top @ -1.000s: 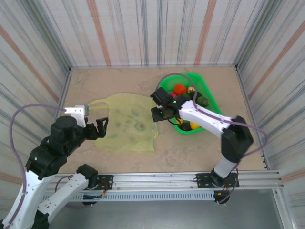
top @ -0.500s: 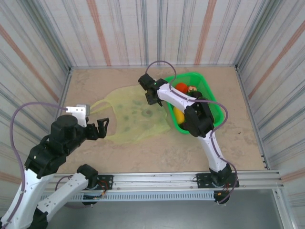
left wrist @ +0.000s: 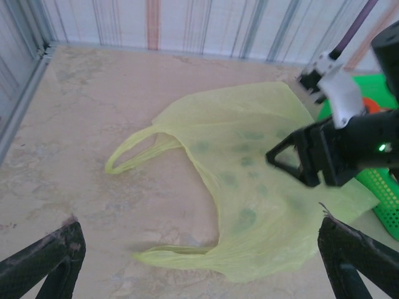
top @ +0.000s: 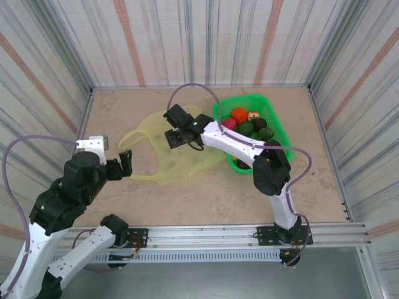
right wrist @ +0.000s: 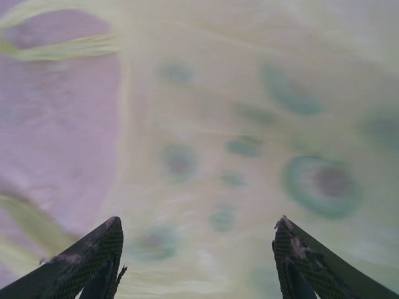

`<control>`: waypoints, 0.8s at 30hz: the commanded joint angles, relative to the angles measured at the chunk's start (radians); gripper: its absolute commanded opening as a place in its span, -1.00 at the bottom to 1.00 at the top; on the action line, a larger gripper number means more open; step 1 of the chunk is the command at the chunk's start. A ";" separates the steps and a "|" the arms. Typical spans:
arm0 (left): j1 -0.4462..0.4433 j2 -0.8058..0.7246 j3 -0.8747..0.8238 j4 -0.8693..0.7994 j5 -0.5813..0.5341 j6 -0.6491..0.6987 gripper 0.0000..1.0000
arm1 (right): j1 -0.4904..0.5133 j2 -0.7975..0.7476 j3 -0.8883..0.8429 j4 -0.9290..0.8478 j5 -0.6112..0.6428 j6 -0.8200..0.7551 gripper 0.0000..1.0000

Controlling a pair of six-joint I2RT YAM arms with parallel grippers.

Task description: Place the fake fruits into the plastic bag and tie a complex knot

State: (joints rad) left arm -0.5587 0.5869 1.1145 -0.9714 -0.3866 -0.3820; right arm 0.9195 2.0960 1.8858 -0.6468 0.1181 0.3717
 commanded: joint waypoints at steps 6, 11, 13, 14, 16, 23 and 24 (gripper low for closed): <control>-0.010 -0.034 0.005 0.004 -0.025 -0.022 0.96 | 0.050 0.290 0.277 -0.068 -0.045 0.042 0.52; -0.012 -0.049 0.000 -0.001 -0.014 -0.026 0.97 | 0.070 0.439 0.465 -0.198 0.074 0.017 0.47; -0.013 -0.045 0.001 0.008 -0.006 -0.025 0.97 | 0.076 0.474 0.495 -0.211 0.084 0.007 0.41; -0.015 -0.044 0.001 0.015 -0.002 -0.024 0.97 | 0.078 0.490 0.506 -0.215 0.089 0.004 0.35; -0.016 -0.043 -0.001 0.026 0.004 -0.021 0.97 | 0.077 0.514 0.522 -0.224 0.094 0.009 0.21; -0.018 -0.046 -0.016 0.042 0.011 -0.020 0.97 | 0.079 0.474 0.507 -0.214 0.040 -0.004 -1.00; -0.018 -0.047 -0.021 0.045 0.011 -0.019 0.97 | 0.080 0.446 0.491 -0.203 0.041 -0.014 -1.00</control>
State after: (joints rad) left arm -0.5701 0.5446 1.1110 -0.9451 -0.3824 -0.3931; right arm 0.9905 2.6007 2.3775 -0.8379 0.1757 0.3809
